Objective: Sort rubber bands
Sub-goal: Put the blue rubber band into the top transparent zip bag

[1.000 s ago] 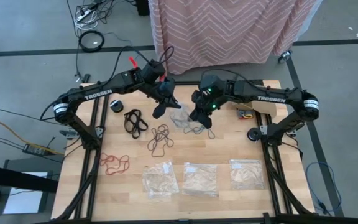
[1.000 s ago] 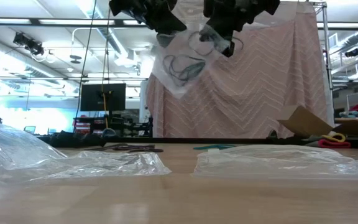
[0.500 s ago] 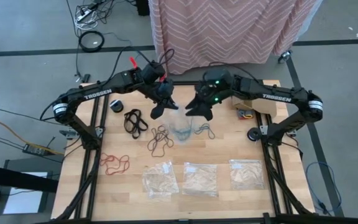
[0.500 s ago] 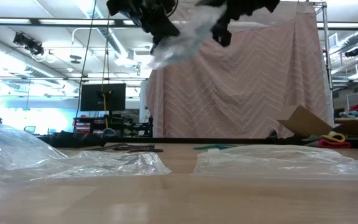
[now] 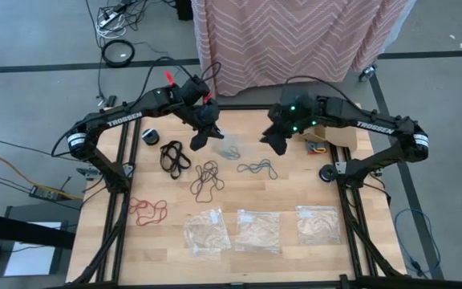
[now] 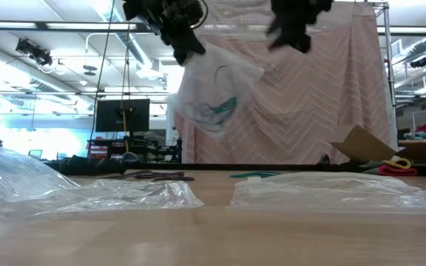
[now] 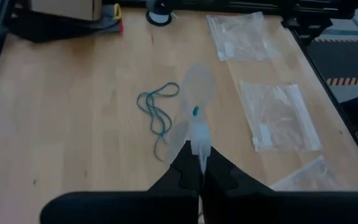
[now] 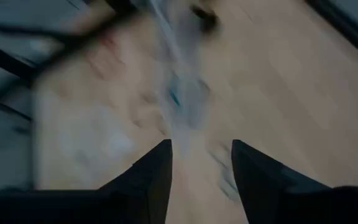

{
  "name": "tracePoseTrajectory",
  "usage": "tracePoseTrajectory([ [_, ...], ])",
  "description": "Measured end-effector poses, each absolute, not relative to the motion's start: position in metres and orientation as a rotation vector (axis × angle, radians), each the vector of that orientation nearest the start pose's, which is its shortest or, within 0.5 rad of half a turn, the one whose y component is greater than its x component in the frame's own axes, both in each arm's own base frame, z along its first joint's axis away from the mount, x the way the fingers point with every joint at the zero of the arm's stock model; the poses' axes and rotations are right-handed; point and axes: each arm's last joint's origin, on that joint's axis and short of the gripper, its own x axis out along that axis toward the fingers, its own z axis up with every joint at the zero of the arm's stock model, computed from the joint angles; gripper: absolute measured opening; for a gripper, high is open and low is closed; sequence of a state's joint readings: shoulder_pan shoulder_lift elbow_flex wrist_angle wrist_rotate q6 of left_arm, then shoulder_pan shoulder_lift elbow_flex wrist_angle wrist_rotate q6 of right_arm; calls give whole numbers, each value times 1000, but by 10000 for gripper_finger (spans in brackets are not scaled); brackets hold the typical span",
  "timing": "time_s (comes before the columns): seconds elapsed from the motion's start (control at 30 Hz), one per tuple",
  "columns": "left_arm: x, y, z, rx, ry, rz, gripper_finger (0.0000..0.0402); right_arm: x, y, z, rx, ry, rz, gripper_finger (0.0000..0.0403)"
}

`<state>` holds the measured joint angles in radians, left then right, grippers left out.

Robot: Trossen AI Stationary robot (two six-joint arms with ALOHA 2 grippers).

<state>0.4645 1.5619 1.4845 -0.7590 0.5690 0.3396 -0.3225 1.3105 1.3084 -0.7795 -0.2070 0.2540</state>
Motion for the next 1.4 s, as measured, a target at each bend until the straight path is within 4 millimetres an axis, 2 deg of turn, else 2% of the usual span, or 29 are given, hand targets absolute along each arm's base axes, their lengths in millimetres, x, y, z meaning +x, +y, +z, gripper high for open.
tracePoseTrajectory([
  [0.17,293,132,339,-108,740,-223,0,259,-80,301,463,927,-245,146],
  [0.33,288,129,336,-130,794,-238,0,265,-82,247,503,1015,-266,137],
  [0.5,286,128,338,-127,799,-243,0,265,-86,204,594,1063,-335,130],
  [0.7,285,127,342,-116,772,-236,0,263,-82,163,694,1156,-390,128],
  [0.87,285,127,342,-116,773,-234,0,265,-73,141,747,1195,-426,126],
  [0.97,285,127,342,-112,774,-228,0,268,-68,134,735,1217,-463,100],
  [1.07,285,128,342,-110,774,-224,0,270,-65,132,709,1216,-468,24],
  [1.2,285,128,342,-107,776,-220,0,268,-62,142,731,1169,-461,3],
  [1.27,285,128,342,-104,778,-215,0,264,-59,159,747,1116,-442,1],
  [1.4,285,128,342,-96,776,-216,0,256,-55,219,699,935,-425,0],
])
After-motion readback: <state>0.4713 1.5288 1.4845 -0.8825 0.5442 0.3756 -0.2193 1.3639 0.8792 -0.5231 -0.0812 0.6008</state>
